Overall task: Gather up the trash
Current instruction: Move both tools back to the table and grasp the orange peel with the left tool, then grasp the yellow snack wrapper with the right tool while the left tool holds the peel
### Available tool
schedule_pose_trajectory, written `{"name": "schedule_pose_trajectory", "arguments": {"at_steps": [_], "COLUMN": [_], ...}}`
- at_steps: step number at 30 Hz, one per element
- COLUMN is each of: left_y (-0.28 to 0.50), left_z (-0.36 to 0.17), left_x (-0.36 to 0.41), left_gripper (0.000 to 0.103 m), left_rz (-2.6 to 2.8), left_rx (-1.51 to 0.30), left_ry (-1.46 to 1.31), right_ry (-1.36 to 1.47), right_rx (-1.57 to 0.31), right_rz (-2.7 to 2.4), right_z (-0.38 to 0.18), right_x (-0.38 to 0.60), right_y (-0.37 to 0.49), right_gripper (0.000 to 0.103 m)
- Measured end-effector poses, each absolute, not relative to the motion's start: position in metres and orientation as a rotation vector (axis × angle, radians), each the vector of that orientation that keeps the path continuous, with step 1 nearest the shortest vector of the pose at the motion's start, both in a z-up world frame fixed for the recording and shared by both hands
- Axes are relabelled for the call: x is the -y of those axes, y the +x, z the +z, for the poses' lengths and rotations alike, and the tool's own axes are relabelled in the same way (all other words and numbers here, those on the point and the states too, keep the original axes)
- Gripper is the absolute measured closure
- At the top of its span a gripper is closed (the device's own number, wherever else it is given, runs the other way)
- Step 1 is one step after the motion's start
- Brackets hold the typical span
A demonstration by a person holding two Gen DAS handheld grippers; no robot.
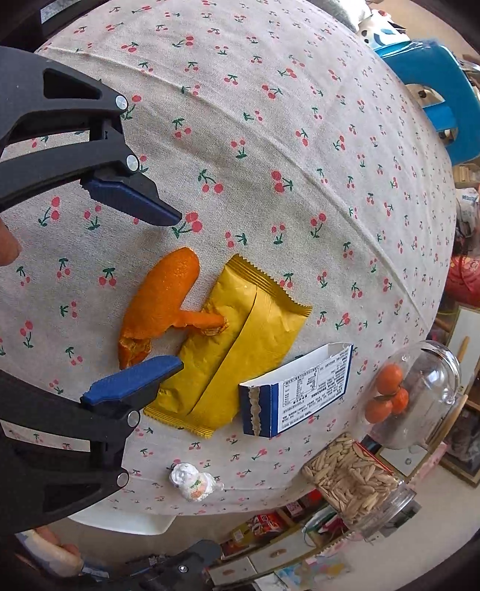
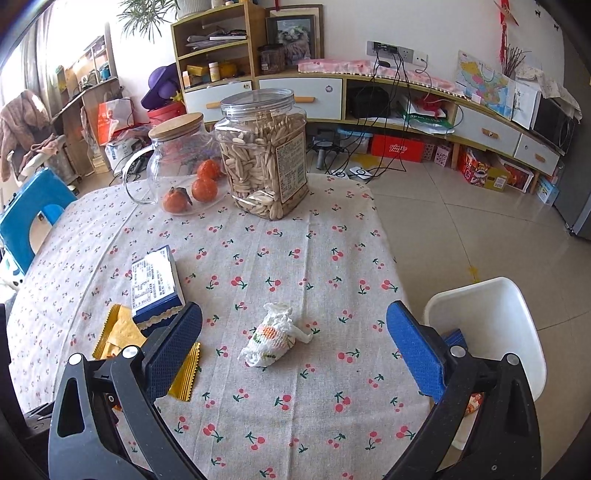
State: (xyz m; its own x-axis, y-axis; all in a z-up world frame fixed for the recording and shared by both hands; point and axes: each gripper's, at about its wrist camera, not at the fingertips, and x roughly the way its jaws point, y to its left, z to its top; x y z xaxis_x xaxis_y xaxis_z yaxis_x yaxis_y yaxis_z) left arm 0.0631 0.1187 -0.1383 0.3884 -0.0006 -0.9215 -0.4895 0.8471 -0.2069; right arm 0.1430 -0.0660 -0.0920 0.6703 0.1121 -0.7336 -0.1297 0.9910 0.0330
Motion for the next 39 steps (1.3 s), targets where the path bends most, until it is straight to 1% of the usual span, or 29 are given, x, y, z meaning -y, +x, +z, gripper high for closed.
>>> {"name": "schedule_pose_trajectory", "arguments": {"at_steps": [2, 3, 6, 8, 9, 13, 19, 21, 26, 30, 31, 32, 33, 34, 35, 37, 38, 39], "left_y": [0.062, 0.062, 0.066, 0.066, 0.066, 0.064, 0.05, 0.046, 0.04, 0.04, 0.039, 0.038, 0.038, 0.036, 0.036, 0.034, 0.033, 0.032], "left_z": [-0.141, -0.14, -0.14, -0.139, -0.139, -0.128, -0.072, -0.061, -0.066, -0.067, -0.066, -0.064, -0.063, -0.063, -0.062, -0.062, -0.062, -0.062], "left_x": [-0.117, -0.116, -0.115, -0.118, -0.12, -0.136, -0.176, -0.19, -0.212, -0.218, -0.22, -0.222, -0.225, -0.227, -0.228, -0.231, -0.232, -0.233], "left_gripper": [0.037, 0.047, 0.066, 0.075, 0.077, 0.08, 0.08, 0.08, 0.08, 0.08, 0.08, 0.079, 0.079, 0.079, 0.079, 0.079, 0.079, 0.079], "left_rz": [0.338, 0.344, 0.348, 0.331, 0.317, 0.295, 0.324, 0.329, 0.317, 0.316, 0.319, 0.321, 0.322, 0.324, 0.326, 0.331, 0.334, 0.336], "left_rx": [-1.128, -1.115, -1.101, -1.098, -1.098, -1.092, -0.978, -0.953, -0.958, -0.966, -0.961, -0.955, -0.952, -0.95, -0.949, -0.948, -0.947, -0.945], "left_ry": [-0.483, -0.465, -0.417, -0.415, -0.423, -0.446, -0.378, -0.373, -0.437, -0.451, -0.458, -0.468, -0.479, -0.488, -0.495, -0.501, -0.502, -0.503], "right_ry": [-0.029, -0.034, -0.057, -0.072, -0.08, -0.115, -0.247, -0.309, -0.407, -0.374, -0.371, -0.367, -0.368, -0.367, -0.355, -0.337, -0.322, -0.309], "right_rx": [-0.834, -0.839, -0.852, -0.866, -0.876, -0.912, -0.915, -0.914, -0.952, -0.959, -0.953, -0.946, -0.94, -0.934, -0.933, -0.941, -0.947, -0.95], "right_rz": [0.14, 0.144, 0.16, 0.185, 0.202, 0.33, 0.553, 0.599, 0.636, 0.668, 0.676, 0.682, 0.681, 0.683, 0.697, 0.714, 0.726, 0.729], "right_z": [-0.095, -0.096, -0.099, -0.103, -0.105, -0.115, -0.124, -0.131, -0.155, -0.161, -0.16, -0.16, -0.159, -0.157, -0.154, -0.151, -0.149, -0.148], "right_x": [0.063, 0.062, 0.058, 0.054, 0.051, 0.033, -0.02, -0.037, -0.061, -0.063, -0.064, -0.065, -0.065, -0.065, -0.065, -0.068, -0.067, -0.067], "right_y": [0.144, 0.144, 0.144, 0.145, 0.146, 0.149, 0.139, 0.134, 0.137, 0.139, 0.138, 0.136, 0.134, 0.132, 0.13, 0.127, 0.126, 0.125], "right_gripper": [0.007, 0.007, 0.007, 0.007, 0.007, 0.007, 0.007, 0.007, 0.007, 0.008, 0.014, 0.016, 0.022, 0.036, 0.045, 0.069, 0.071, 0.076]}}
